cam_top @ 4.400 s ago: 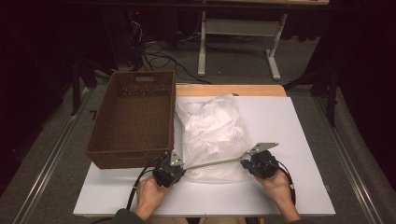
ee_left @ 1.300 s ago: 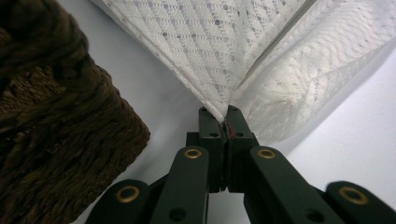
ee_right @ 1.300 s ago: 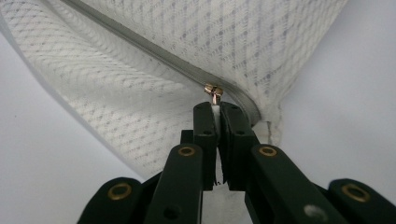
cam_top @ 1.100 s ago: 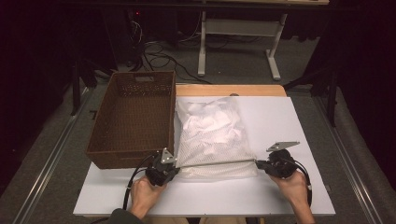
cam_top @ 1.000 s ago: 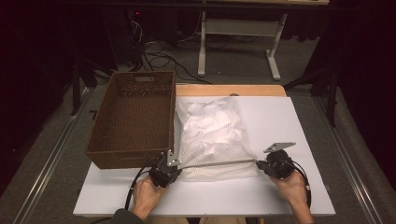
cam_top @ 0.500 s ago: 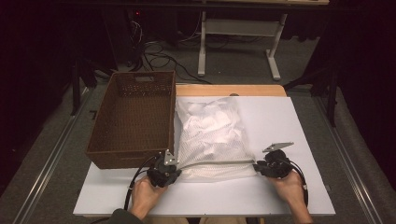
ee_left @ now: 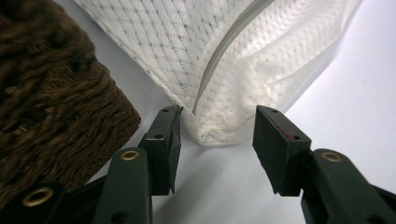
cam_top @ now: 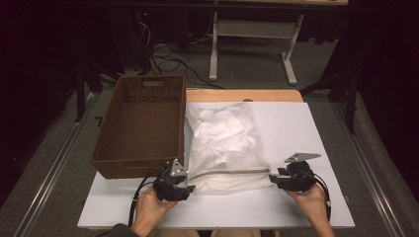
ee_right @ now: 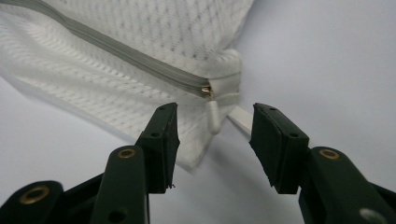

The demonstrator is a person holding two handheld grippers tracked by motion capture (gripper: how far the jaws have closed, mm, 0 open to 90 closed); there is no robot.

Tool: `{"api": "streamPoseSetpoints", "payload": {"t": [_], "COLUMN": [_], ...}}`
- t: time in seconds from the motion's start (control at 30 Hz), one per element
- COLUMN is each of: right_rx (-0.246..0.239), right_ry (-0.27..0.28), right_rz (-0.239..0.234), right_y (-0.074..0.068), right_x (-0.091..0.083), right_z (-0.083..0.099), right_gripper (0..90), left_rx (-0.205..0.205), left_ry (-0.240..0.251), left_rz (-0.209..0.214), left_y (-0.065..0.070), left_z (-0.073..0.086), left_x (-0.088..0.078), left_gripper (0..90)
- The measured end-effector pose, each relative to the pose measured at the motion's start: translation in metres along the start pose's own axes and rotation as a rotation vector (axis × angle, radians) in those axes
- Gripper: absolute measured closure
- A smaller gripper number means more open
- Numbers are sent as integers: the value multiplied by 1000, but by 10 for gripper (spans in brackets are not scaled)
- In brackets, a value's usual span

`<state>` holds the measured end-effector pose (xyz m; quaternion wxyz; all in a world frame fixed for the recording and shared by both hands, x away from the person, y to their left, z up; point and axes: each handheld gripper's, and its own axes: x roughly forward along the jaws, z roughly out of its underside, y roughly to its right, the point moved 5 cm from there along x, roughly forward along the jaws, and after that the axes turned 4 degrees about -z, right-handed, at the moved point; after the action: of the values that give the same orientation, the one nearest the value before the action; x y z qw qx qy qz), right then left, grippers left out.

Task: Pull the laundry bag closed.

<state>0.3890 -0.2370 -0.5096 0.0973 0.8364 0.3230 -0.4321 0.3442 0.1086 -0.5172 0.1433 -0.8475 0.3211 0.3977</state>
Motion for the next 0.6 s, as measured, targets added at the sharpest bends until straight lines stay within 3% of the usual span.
{"api": "streamPoseSetpoints", "payload": {"t": [0.1,0.33,0.6], "right_rx": [-3,-60,-83], "right_ry": [13,49,64], "right_rz": [-19,-96,-106], "right_y": [-7,-43,-51], "right_x": [0,6,10], "right_z": [-2,-3,7], "right_gripper": [522,530,534], "left_rx": [2,12,18], "left_ry": [11,58,64], "left_rz": [3,31,37], "left_y": [2,14,20], "left_z": [0,4,7], "left_x": [-4,-8,-6], "left_gripper": [508,497,495]}}
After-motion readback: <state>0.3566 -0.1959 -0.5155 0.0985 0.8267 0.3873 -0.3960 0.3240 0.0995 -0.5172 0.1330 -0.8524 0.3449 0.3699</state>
